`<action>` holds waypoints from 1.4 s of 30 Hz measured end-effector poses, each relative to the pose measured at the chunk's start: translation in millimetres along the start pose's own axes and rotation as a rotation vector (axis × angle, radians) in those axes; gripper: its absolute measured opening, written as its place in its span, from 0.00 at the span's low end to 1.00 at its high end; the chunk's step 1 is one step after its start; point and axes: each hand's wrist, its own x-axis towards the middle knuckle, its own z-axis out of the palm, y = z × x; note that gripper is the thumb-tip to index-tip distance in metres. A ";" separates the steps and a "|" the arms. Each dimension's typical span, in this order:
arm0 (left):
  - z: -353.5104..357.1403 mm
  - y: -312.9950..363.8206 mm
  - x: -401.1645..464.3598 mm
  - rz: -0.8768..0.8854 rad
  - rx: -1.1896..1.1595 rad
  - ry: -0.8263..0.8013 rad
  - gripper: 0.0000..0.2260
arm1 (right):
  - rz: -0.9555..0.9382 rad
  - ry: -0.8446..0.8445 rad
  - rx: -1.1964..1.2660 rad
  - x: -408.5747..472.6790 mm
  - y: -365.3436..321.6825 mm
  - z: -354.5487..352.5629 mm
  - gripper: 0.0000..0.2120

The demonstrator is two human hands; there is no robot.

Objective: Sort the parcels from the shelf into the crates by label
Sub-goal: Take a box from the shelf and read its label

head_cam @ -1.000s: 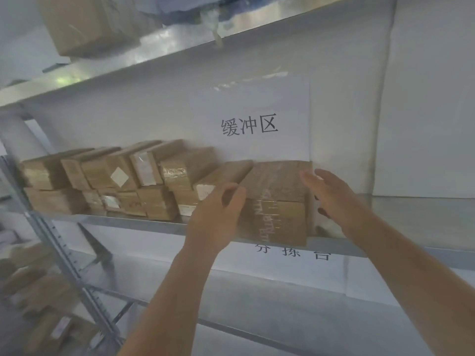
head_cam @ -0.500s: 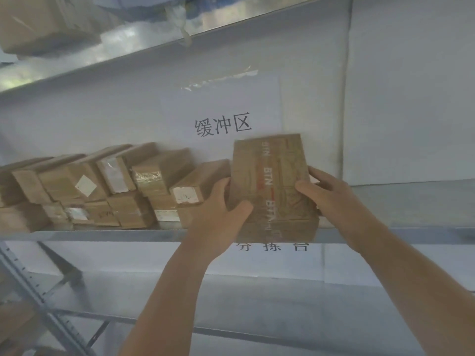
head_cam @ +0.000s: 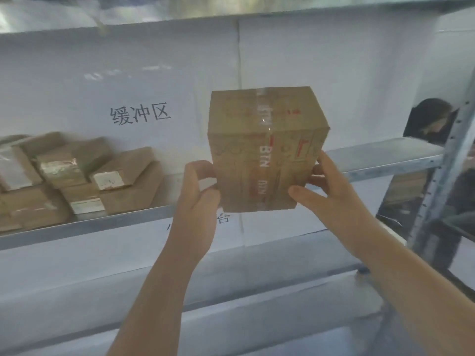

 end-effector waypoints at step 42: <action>478.6 14.8 -167.8 -0.039 -0.168 -0.725 0.37 | 0.347 0.615 0.008 -271.6 84.7 -407.9 0.37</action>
